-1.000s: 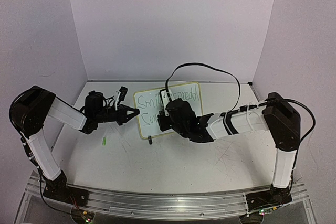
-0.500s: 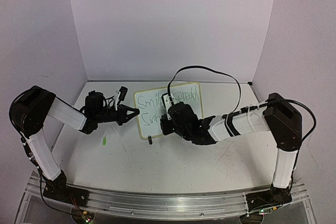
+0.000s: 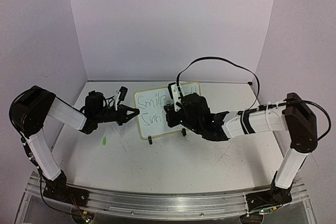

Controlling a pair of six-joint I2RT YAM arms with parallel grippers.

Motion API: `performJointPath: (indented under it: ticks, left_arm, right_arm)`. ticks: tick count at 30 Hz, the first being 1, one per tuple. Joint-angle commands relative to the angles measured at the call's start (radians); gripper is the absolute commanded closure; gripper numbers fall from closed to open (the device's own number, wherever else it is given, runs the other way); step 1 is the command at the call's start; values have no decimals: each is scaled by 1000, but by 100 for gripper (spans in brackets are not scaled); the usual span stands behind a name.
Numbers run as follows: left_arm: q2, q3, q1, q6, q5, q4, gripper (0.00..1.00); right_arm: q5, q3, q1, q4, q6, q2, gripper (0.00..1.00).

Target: Write a sentence on the whiteboard

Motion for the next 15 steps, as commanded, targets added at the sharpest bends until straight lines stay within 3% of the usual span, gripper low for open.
performJointPath:
  ticks: [1, 15]
  left_arm:
    - [34, 0, 0, 116, -128, -114, 100]
    - [36, 2, 0, 117, -129, -115, 100]
  right_arm:
    - [8, -10, -12, 22, -21, -11, 100]
    - [-1, 37, -14, 15, -51, 53, 100]
